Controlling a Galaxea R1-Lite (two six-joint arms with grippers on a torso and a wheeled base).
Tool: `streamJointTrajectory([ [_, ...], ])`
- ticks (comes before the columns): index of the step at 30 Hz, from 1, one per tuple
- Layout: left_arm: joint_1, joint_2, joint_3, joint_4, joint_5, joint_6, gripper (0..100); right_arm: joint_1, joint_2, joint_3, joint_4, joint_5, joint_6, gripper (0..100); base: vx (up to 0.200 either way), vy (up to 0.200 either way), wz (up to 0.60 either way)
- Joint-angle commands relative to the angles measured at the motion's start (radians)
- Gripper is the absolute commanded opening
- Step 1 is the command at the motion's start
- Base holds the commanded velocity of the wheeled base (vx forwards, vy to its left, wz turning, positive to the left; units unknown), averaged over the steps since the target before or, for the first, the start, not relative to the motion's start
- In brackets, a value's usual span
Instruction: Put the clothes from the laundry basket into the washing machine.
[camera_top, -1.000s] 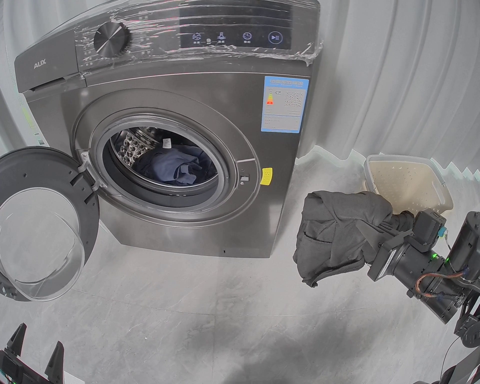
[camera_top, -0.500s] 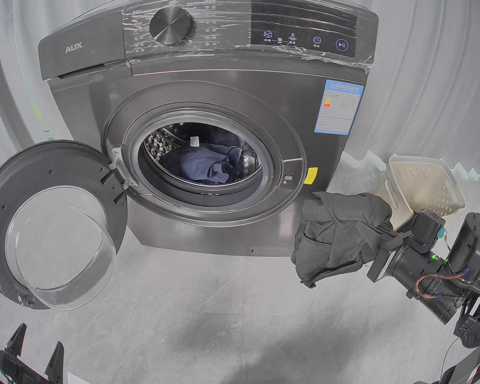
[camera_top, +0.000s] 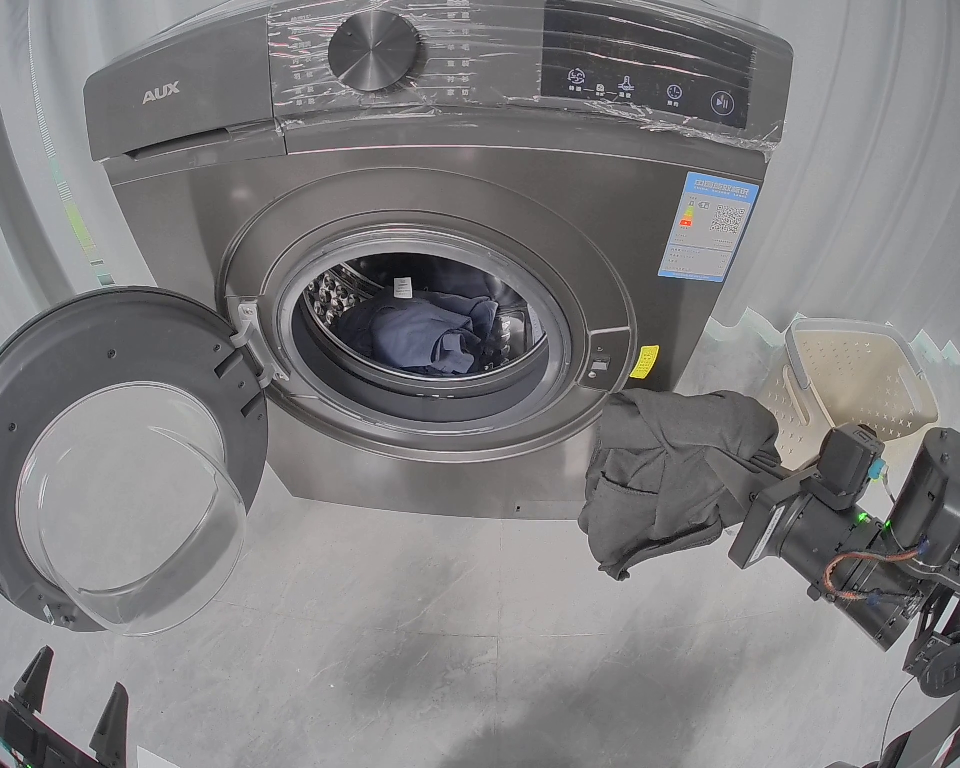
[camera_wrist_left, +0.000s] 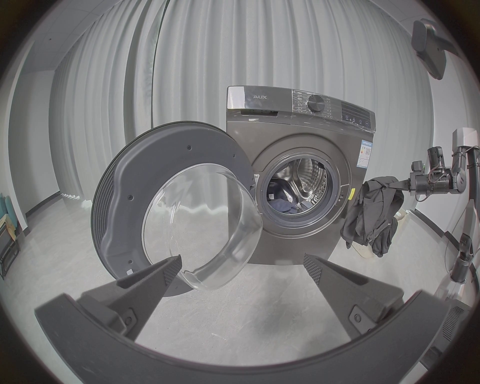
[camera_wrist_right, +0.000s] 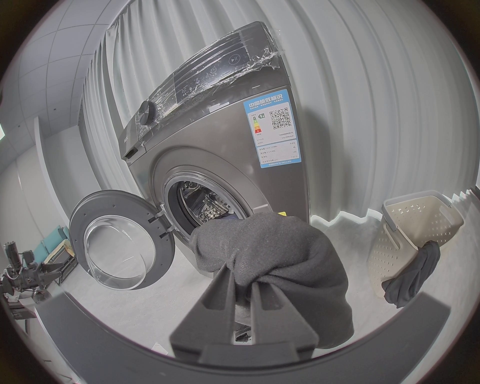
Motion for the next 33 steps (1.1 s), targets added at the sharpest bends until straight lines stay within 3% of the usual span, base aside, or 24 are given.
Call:
streamJointTrajectory([
  [1,0.0,-0.018,0.015,0.0,0.0,0.0,100,0.002,0.008,0.0,-0.002,0.0,0.0,0,0.0,0.2,0.0],
  [9,0.0,-0.018,0.015,-0.001,0.0,0.008,100,0.017,0.012,0.004,0.001,0.0,0.002,0,0.0,0.2,0.0],
  [14,0.0,-0.018,0.016,-0.003,0.0,0.009,100,0.057,0.021,0.003,0.001,0.0,0.002,0,0.0,0.0,0.0],
  [18,0.002,-0.018,0.016,-0.003,-0.006,0.026,100,0.077,0.044,-0.014,-0.011,0.007,0.002,0,0.0,0.0,0.0],
  [23,0.003,-0.018,0.016,-0.003,-0.006,0.029,100,0.109,0.085,-0.08,-0.018,0.005,0.017,0,0.0,0.0,0.0],
  [25,0.003,-0.018,0.016,-0.003,-0.01,0.046,100,0.126,0.107,-0.111,-0.019,-0.001,0.035,0,0.0,0.0,0.0],
  [26,0.003,-0.018,0.016,-0.006,-0.035,0.072,100,0.131,0.114,-0.127,-0.024,-0.003,0.043,0,0.0,0.0,0.0],
  [27,0.003,-0.018,0.008,-0.021,-0.056,0.071,100,0.134,0.12,-0.135,-0.03,-0.003,0.046,0,0.0,0.0,0.0],
  [30,0.016,0.029,-0.171,-0.145,-0.17,-0.031,100,0.158,0.168,-0.18,-0.071,-0.001,0.055,0,0.0,0.0,0.0],
  [33,0.017,0.174,-0.239,-0.107,-0.3,-0.017,100,0.174,0.229,-0.23,-0.126,-0.003,0.062,0,0.0,0.0,0.0],
])
